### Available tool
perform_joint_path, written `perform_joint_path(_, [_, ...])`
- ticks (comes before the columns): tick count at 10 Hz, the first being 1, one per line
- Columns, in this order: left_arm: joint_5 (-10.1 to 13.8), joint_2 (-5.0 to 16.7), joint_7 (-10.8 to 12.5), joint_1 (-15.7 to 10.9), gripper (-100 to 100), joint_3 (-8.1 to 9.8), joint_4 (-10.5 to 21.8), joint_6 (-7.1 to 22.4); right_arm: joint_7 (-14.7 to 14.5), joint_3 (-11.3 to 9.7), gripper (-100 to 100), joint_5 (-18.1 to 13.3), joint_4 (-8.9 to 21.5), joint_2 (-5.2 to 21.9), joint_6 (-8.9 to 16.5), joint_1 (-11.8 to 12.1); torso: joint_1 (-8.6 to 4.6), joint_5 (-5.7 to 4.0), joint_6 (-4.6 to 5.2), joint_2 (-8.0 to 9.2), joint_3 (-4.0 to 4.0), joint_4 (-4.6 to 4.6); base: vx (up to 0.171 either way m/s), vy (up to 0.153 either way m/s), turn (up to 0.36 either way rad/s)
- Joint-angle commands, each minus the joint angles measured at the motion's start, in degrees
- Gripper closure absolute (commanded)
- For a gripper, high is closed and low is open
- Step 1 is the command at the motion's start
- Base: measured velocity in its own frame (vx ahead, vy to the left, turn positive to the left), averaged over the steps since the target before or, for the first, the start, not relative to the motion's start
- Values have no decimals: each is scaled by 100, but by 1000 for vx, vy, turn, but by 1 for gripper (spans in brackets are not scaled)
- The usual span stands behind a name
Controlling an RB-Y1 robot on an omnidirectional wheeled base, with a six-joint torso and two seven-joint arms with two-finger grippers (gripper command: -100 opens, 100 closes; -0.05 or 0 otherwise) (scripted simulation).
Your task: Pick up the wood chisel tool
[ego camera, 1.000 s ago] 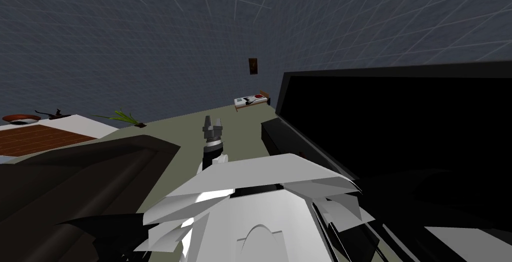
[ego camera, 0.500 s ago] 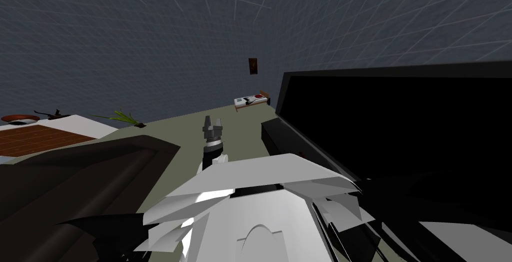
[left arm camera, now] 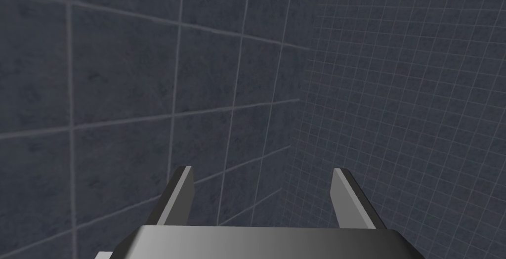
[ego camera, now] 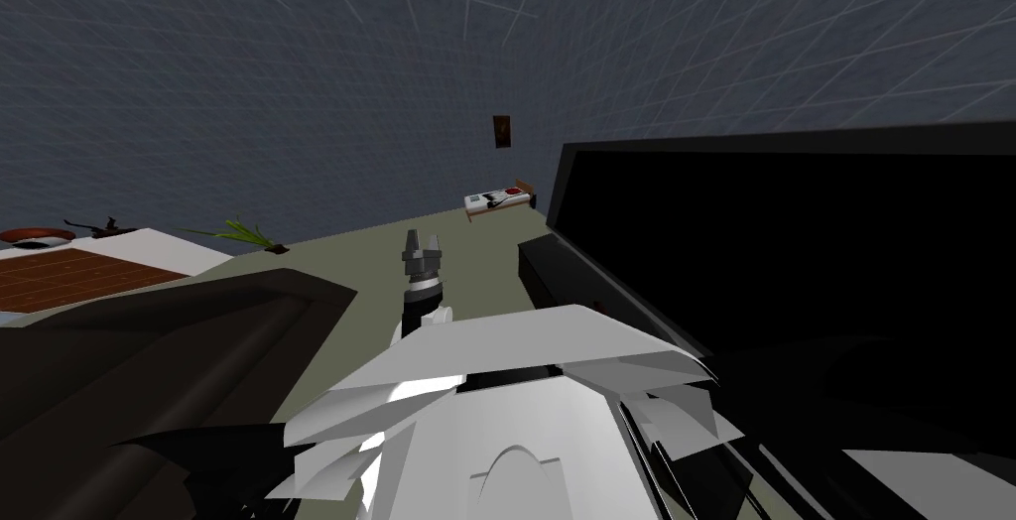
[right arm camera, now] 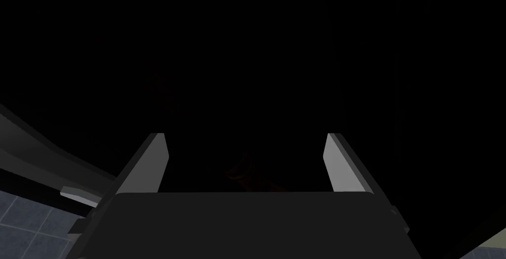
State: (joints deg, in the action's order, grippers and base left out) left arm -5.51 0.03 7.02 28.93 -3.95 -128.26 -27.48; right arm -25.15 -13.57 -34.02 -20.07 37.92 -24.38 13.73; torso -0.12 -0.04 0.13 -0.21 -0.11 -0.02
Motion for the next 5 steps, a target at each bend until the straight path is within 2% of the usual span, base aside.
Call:
perform_joint_path(1, [0, 0, 0, 0, 0, 0, 0, 0, -286, 69, -100, 40, 286, -23, -244, -175, 0, 0, 0, 0, 0, 0, 0, 0, 0])
perform_joint_path(2, [0, 0, 0, 0, 0, 0, 0, 0, -299, 69, -100, 40, 449, -23, -244, -175, -1, 1, 3, 1, 0, -1, 0, 0, 0])
perform_joint_path(3, [0, 0, 0, 0, 0, 0, 0, 0, 0, -193, -100, 218, 1, 26, 103, -81, -1, 1, 4, 4, 2, 0, -75, -20, 210])
perform_joint_path(4, [0, 0, 0, -2, 0, 0, 0, 0, 144, -358, -100, 410, -161, 55, 235, -88, -7, 0, -2, 23, 12, 4, -159, -61, 408])
perform_joint_path(5, [0, 0, 0, -3, 0, 0, 0, 0, 426, -608, -100, 554, -367, 85, 524, -94, -20, -3, -3, 50, 28, 10, -212, -96, 489])
